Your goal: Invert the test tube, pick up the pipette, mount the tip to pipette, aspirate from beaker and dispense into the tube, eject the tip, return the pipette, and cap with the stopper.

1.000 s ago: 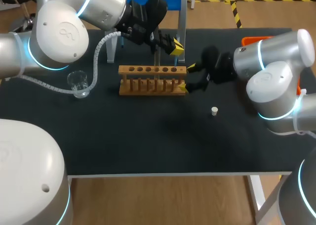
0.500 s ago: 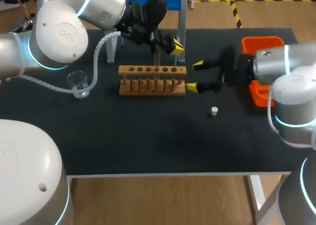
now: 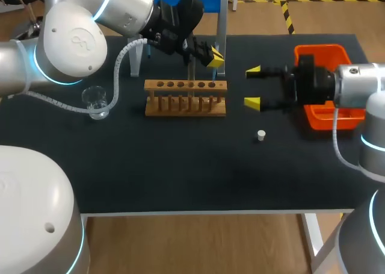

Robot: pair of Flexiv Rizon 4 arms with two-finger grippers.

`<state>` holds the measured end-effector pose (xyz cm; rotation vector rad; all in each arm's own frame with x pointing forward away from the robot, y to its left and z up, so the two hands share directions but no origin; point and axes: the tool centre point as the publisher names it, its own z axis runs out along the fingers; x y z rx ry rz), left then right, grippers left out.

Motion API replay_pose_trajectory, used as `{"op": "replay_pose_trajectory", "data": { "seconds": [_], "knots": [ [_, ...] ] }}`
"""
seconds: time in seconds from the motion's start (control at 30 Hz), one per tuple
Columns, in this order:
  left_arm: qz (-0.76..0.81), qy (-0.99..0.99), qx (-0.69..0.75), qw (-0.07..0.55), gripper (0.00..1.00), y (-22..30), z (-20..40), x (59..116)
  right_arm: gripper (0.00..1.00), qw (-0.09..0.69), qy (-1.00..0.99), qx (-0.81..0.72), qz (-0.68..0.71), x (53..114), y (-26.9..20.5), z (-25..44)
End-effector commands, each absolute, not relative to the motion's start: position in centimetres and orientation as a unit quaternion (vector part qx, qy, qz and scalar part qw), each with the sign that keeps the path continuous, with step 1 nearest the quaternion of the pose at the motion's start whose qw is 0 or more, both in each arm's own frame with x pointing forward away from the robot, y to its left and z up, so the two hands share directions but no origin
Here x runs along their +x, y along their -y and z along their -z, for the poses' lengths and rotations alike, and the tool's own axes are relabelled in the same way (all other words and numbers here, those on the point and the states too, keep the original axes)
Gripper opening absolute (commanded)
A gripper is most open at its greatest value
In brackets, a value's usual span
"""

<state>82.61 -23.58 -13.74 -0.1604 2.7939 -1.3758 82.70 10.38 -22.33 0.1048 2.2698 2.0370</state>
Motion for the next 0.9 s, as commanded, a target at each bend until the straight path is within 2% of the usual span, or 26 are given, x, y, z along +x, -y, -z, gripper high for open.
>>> {"op": "replay_pose_trajectory", "data": {
  "seconds": [0.03,0.9],
  "knots": [
    [0.439,-0.897,-0.052,0.01,0.0,23.5,13.6,82.7,1.0,0.038,-0.743,0.018,-0.668,82.7,-11.0,21.3],
    [0.439,-0.897,-0.052,0.01,0.0,23.5,13.6,82.7,1.0,-0.035,-0.702,-0.026,-0.711,83.2,-16.3,18.0]
  ]
}}
